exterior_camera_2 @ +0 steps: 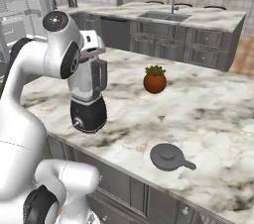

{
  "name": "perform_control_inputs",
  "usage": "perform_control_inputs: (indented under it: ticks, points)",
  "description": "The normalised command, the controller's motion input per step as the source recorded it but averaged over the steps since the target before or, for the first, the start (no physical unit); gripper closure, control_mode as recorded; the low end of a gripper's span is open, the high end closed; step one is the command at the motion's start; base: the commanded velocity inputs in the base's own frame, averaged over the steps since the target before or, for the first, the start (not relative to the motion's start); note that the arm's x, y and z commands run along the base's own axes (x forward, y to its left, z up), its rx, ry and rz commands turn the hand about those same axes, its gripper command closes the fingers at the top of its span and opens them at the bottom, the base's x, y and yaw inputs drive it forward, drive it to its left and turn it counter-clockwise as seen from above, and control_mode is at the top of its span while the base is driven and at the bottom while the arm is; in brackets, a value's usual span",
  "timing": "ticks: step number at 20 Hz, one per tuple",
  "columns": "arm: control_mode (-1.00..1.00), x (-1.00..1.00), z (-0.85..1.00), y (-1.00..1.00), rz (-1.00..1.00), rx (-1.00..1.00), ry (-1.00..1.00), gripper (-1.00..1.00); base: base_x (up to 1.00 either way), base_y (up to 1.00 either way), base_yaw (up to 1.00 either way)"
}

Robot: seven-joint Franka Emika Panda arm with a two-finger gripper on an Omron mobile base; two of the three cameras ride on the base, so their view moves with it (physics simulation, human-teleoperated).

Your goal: Grab the onions from the fridge, place them in the blender, close the lid, and turn on the blender to create a marinade.

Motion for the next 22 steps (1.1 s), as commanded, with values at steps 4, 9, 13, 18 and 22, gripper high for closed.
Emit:
perform_control_inputs:
  ticks: [4,9,13,18,22]
  points:
    - [-1.00,0.40,0.00,0.26,0.00,-0.04,0.02,1.00,0.00,0.00,0.00]
    - [-1.00,0.30,-0.04,0.36,0.00,-0.08,0.02,1.00,0.00,0.00,0.00]
    - [-1.00,0.36,-0.19,0.29,0.00,-0.06,0.06,1.00,0.00,0.00,0.00]
    - [-1.00,0.46,-0.20,0.01,0.00,0.00,0.04,1.00,0.00,0.00,0.00]
    - [-1.00,0.54,-0.11,0.00,0.00,0.00,0.01,1.00,0.00,0.00,0.00]
